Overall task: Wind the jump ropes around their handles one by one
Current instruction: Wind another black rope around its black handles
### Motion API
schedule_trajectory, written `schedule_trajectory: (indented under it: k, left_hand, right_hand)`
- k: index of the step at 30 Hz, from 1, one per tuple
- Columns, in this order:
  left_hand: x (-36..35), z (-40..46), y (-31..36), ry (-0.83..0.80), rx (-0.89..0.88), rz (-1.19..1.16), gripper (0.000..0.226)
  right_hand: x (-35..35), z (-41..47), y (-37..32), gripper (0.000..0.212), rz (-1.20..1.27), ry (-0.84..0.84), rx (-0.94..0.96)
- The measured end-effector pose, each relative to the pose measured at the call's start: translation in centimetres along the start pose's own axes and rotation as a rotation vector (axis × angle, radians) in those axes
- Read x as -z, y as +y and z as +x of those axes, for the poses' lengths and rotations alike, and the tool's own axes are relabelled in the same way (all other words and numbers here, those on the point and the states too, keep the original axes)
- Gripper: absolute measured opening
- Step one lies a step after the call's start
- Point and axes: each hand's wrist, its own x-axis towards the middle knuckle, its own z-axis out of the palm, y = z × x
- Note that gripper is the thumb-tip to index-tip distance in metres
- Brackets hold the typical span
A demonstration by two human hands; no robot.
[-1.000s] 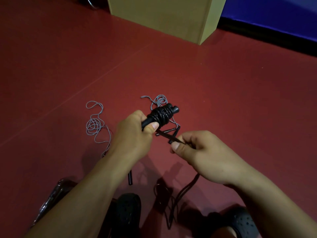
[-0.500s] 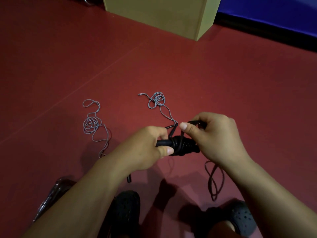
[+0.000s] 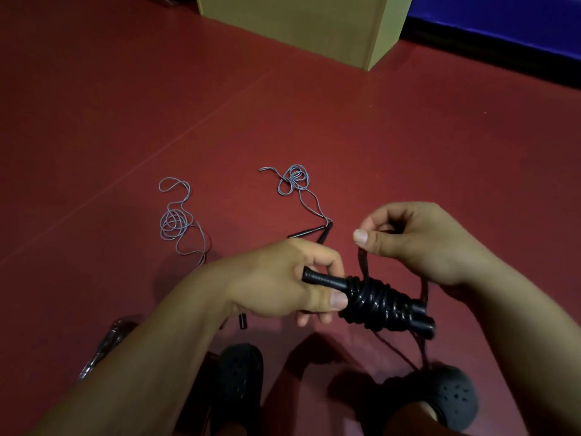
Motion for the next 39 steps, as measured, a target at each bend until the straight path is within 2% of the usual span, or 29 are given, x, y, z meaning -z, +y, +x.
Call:
schedule_trajectory:
  k: [3, 8, 10, 13, 16, 21, 23, 26, 29, 34, 39]
  left_hand:
    - [0.3, -0.3, 0.1, -0.049, -0.082, -0.107, 0.011]
    - [0.4, -0.1, 0.4, -0.047, -0.216, -0.269, 0.007]
    - [0.3, 0.2, 0.3, -0.013, -0.238, -0.327, 0.01]
    - [0.0, 0.5, 0.6, 0.047, -0.273, -0.447, 0.015]
    - [0.0, 1.0, 0.9, 0.185, -0.284, -0.563, 0.025]
    - [0.3, 2.0, 0.5, 0.569, -0.176, -0.44, 0.015]
    - [0.4, 2.1, 0.2, 0.68, -0.119, -0.401, 0.012]
    - [0.4, 2.3, 0.0, 0.802, -0.06, -0.327, 0.009]
    - [0.5, 2.3, -0.4, 0.892, -0.013, -0.258, 0.009]
    - [1.2, 2.4, -1.2, 1.026, 0.017, -0.103, 0.009]
    - [1.5, 2.4, -1.9, 0.998, 0.023, 0.023, 0.011]
  right_hand:
    - [0.7, -0.3, -0.2, 0.023, 0.102, -0.062, -0.013]
    - [0.2, -0.2, -0.1, 0.023, 0.267, -0.024, -0.06]
    - [-0.6, -0.2, 0.2, 0.021, 0.309, 0.013, -0.006]
    - [-2.4, -0.5, 0.5, 0.024, 0.071, 0.038, 0.099]
    - [-4.5, -0.5, 0.4, 0.028, 0.186, 0.031, 0.014]
    - [-5.9, -0.3, 0.1, 0.039, 0.258, 0.043, -0.139]
    - [-6.1, -0.3, 0.3, 0.033, 0.268, 0.046, -0.148]
    - [-6.4, -0.6, 0.3, 0.019, 0.28, -0.056, -0.18]
    - [-6.3, -0.8, 0.4, 0.01, 0.299, -0.129, -0.193]
    - [-5.7, -0.9, 0.4, 0.007, 0.325, -0.131, -0.242]
    - [-4.9, -1.0, 0.2, 0.013, 0.306, -0.209, -0.234]
